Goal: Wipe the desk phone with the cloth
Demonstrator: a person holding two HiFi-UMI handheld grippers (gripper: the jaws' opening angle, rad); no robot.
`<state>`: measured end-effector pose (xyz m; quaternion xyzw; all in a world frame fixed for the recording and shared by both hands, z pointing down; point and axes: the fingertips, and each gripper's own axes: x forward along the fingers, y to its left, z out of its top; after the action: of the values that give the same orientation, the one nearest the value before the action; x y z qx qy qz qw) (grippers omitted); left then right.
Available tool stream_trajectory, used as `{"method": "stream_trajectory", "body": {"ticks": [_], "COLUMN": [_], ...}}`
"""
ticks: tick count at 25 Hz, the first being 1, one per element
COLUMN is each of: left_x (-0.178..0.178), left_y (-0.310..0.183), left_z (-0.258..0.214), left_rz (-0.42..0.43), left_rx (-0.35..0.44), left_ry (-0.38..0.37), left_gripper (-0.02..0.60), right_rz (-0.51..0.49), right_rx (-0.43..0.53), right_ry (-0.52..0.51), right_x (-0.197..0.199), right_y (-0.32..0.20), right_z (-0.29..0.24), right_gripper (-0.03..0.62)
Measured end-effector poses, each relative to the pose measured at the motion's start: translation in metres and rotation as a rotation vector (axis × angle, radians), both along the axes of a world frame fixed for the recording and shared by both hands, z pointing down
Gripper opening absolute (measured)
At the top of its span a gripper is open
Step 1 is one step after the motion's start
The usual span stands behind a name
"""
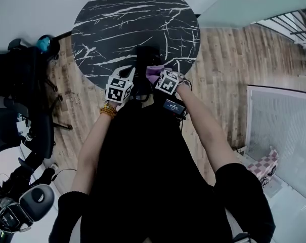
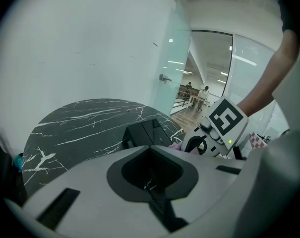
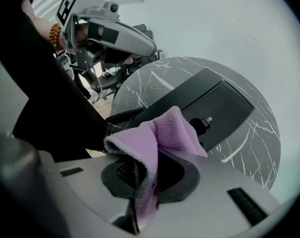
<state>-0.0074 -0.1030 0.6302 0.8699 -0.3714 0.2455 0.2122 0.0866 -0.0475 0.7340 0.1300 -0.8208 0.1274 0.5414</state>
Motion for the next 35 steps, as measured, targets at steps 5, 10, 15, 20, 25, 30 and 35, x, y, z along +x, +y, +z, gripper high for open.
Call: {"method": "stream_trajectory", "body": {"ticks": [5, 10, 15, 20, 25, 30, 35], "left_x": [0.001, 0.001, 0.000, 0.006, 0.011, 0.012, 0.005], "left_y": [-0.002, -0.005, -0.010, -0.022, -0.030, -0.036, -0.036], "left_z": [-0.002, -0.004, -0.017, -0.040, -0.075, -0.112, -0.125], "left_rz": [-0.006, -0.008, -0.036, -0.041, -0.054, -0.077, -0.112], "left_rx": [-0.002, 0.000, 0.010, 0.061, 0.164, 0.320, 0.385], "left_ry": [0.015, 0.020, 0.061, 0.080, 0.084, 0.055, 0.037], "left_gripper": [0.014, 0.014, 0.014, 0.014, 0.014, 0.014, 0.014], "right_rz": [-0.017, -0.017, 0.118, 0.107, 0.344, 0.551, 0.579], "right_rx": [-0.038, -0.085, -0.274, -0.181, 0.128, 0.415, 0.528], "right_ry": [0.014, 0.002, -0.147, -0.244, -0.499, -0.737, -0.814], "right_x": [0.001, -0.001, -0.008, -0.009, -0.001, -0.003, -0.019], "right_y": [0.005, 0.009, 0.018, 0.003, -0.063, -0.096, -0.092], "right_z": [0.003, 0.003, 0.004, -0.033, -0.125, -0.209, -0.236], "right_gripper": [0.058, 0.058, 0.060, 0.060, 0.060, 0.060, 0.058]}}
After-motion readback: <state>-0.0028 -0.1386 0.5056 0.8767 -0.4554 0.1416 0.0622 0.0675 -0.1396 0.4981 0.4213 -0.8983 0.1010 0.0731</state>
